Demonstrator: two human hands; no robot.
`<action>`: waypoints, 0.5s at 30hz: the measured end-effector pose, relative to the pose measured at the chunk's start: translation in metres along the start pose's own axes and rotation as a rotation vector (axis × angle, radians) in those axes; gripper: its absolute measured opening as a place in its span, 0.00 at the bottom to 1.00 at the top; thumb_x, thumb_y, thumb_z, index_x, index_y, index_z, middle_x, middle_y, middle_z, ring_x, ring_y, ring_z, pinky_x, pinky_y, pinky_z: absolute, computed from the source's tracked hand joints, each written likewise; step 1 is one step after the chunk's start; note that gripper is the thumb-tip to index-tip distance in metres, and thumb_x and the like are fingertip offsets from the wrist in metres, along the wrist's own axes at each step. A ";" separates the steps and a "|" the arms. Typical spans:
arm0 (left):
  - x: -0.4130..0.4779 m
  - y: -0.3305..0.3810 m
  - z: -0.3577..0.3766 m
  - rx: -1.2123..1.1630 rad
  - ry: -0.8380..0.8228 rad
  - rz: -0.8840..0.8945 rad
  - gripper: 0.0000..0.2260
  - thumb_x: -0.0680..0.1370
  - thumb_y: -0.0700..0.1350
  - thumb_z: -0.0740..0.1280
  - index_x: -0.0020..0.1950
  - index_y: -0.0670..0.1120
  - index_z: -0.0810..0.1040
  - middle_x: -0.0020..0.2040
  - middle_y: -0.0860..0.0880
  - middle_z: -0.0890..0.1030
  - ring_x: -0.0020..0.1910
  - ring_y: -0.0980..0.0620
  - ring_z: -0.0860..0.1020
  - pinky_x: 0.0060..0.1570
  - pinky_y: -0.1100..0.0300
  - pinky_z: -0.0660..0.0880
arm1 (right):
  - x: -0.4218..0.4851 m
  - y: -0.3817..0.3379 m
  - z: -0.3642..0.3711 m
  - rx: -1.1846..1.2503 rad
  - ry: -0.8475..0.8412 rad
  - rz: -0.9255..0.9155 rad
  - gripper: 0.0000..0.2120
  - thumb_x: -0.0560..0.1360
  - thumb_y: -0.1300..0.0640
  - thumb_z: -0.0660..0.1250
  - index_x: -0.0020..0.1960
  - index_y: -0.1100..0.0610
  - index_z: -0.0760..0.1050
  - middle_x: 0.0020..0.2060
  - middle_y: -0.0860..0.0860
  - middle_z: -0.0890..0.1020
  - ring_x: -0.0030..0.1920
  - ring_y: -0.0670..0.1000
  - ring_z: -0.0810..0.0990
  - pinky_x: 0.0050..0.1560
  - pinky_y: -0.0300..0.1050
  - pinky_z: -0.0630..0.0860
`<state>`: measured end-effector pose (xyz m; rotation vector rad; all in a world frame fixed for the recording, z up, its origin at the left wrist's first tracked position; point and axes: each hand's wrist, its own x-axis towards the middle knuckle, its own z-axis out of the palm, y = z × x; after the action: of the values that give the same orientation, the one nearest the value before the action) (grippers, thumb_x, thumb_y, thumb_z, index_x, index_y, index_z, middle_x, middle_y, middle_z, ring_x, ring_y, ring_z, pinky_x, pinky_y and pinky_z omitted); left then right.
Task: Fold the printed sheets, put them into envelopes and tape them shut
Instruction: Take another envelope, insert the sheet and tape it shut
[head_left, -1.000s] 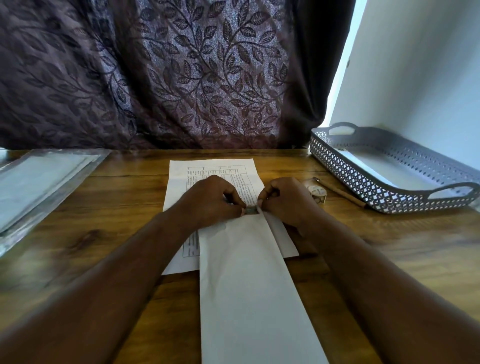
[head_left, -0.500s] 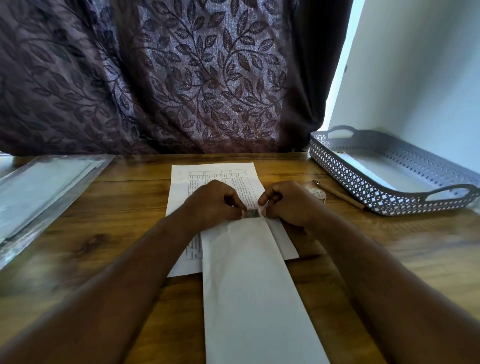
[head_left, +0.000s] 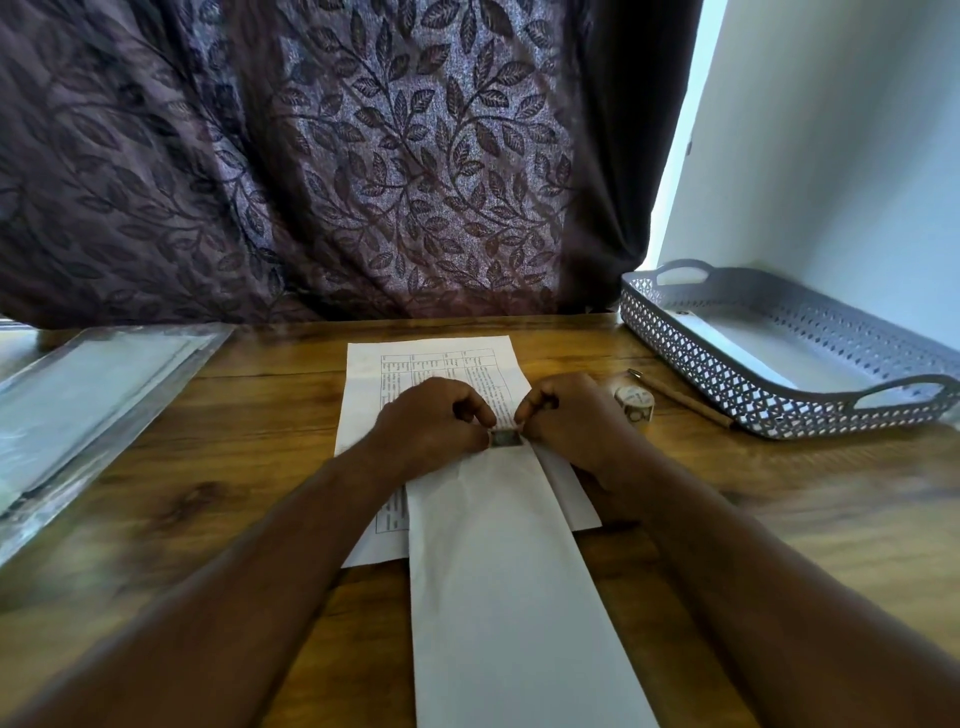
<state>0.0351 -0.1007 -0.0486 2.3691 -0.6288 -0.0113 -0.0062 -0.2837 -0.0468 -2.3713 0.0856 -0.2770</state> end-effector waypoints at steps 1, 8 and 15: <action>-0.001 0.001 0.000 0.024 0.010 0.010 0.06 0.73 0.47 0.75 0.48 0.54 0.82 0.47 0.54 0.81 0.47 0.55 0.77 0.53 0.51 0.79 | 0.000 0.001 0.000 0.001 -0.003 -0.010 0.08 0.73 0.65 0.69 0.43 0.55 0.84 0.36 0.43 0.80 0.38 0.43 0.77 0.34 0.37 0.67; -0.009 -0.003 0.001 0.179 0.101 0.112 0.06 0.75 0.52 0.73 0.45 0.52 0.80 0.44 0.55 0.78 0.45 0.55 0.76 0.44 0.61 0.74 | 0.005 0.009 -0.003 0.049 -0.044 -0.122 0.04 0.77 0.61 0.70 0.49 0.54 0.83 0.39 0.40 0.81 0.40 0.37 0.78 0.35 0.29 0.68; -0.011 0.000 -0.005 -0.012 0.130 0.072 0.04 0.76 0.48 0.73 0.46 0.52 0.79 0.44 0.58 0.81 0.45 0.58 0.77 0.42 0.67 0.70 | 0.002 0.009 -0.010 0.063 -0.095 -0.222 0.08 0.73 0.52 0.76 0.51 0.51 0.83 0.42 0.45 0.83 0.44 0.44 0.80 0.44 0.43 0.78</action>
<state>0.0258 -0.0927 -0.0469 2.3126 -0.6489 0.1693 -0.0061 -0.2971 -0.0450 -2.3282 -0.2293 -0.2676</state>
